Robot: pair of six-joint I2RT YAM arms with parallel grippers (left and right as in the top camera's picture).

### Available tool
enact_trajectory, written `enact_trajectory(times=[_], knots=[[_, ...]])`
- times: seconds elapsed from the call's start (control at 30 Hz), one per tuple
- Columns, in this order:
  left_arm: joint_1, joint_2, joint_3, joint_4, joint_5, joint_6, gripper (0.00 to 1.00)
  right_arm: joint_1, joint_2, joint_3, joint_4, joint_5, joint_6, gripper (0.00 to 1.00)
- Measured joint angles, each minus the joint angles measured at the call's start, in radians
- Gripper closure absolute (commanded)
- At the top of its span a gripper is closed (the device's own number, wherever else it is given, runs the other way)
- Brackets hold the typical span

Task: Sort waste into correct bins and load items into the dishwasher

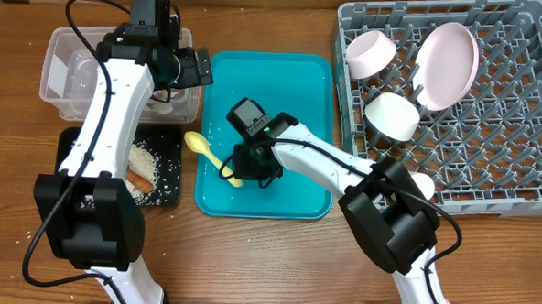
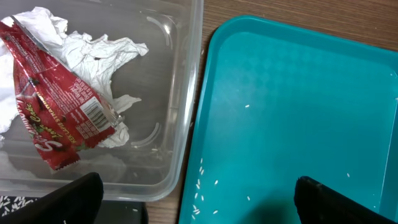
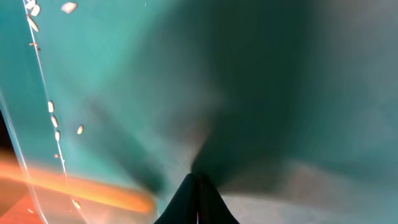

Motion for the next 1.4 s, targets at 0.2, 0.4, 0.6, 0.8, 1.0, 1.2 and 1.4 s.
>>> enact_trajectory(times=[0.2, 0.4, 0.6, 0.8, 1.0, 1.2, 1.4], knots=[[0.0, 0.0, 0.0, 0.0, 0.0, 0.0, 0.0, 0.003, 0.001, 0.0, 0.005, -0.014, 0.023, 0.96], [0.0, 0.0, 0.0, 0.0, 0.0, 0.0, 0.0, -0.014, 0.011, 0.02, -0.015, -0.046, -0.033, 0.93], [0.0, 0.0, 0.0, 0.0, 0.0, 0.0, 0.0, -0.009, -0.043, 0.021, -0.029, 0.04, -0.211, 0.44], [0.0, 0.0, 0.0, 0.0, 0.0, 0.0, 0.0, 0.077, -0.092, 0.021, 0.126, 0.103, -0.66, 0.34], [0.0, 0.0, 0.0, 0.0, 0.0, 0.0, 0.0, 0.105, -0.092, 0.021, 0.151, 0.108, -0.899, 0.41], [0.0, 0.0, 0.0, 0.0, 0.0, 0.0, 0.0, 0.103, -0.036, 0.021, 0.225, 0.111, -1.013, 0.41], [0.0, 0.0, 0.0, 0.0, 0.0, 0.0, 0.0, 0.101, 0.034, 0.021, 0.283, 0.111, -1.039, 0.44]])
